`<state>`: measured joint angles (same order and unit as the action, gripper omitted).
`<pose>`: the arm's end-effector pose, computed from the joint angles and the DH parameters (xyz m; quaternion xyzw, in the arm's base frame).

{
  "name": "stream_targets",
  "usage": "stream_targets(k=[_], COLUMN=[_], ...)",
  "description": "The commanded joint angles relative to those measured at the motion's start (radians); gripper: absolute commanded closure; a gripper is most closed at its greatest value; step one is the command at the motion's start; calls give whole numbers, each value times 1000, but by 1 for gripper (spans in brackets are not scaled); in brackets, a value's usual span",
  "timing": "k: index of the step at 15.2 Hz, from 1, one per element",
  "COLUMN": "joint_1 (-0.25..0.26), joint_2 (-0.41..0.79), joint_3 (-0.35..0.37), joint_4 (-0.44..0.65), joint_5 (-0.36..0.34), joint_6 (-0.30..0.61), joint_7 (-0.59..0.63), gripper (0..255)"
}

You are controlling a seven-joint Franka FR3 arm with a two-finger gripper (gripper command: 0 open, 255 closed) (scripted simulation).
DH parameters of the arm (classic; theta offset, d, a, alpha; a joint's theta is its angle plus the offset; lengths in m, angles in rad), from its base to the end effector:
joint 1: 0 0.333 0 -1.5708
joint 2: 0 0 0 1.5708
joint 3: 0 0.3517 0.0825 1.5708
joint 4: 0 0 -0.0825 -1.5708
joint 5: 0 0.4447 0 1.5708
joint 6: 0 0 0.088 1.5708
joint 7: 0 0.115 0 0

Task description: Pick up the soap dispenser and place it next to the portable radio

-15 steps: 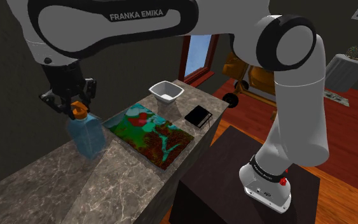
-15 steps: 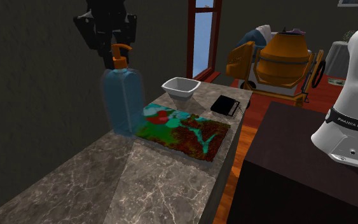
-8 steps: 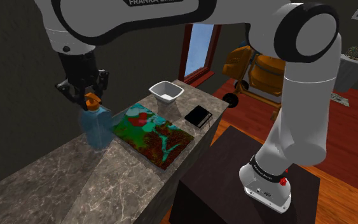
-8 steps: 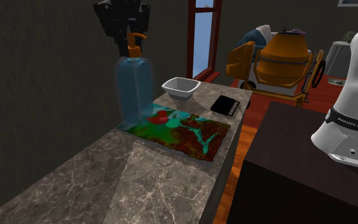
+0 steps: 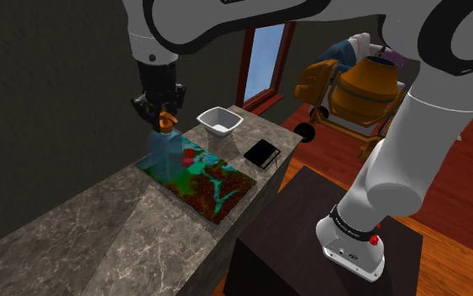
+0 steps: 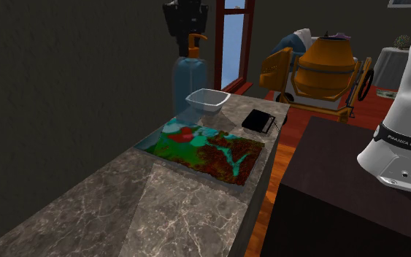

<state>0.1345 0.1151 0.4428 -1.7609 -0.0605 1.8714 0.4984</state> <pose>0.5588 0.3455 0.5095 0.9989 0.0469 0.0051 0.0019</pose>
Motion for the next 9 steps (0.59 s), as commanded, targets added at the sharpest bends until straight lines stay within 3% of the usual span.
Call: stream_targets(k=[1,9], joint_1=[-31,-114], joint_2=[-69,-278], joint_3=[-16,-116], joint_4=[-80,-308], joint_5=[32,109], joint_6=[19,51], joint_7=[-53,-266], gripper=[255,255])
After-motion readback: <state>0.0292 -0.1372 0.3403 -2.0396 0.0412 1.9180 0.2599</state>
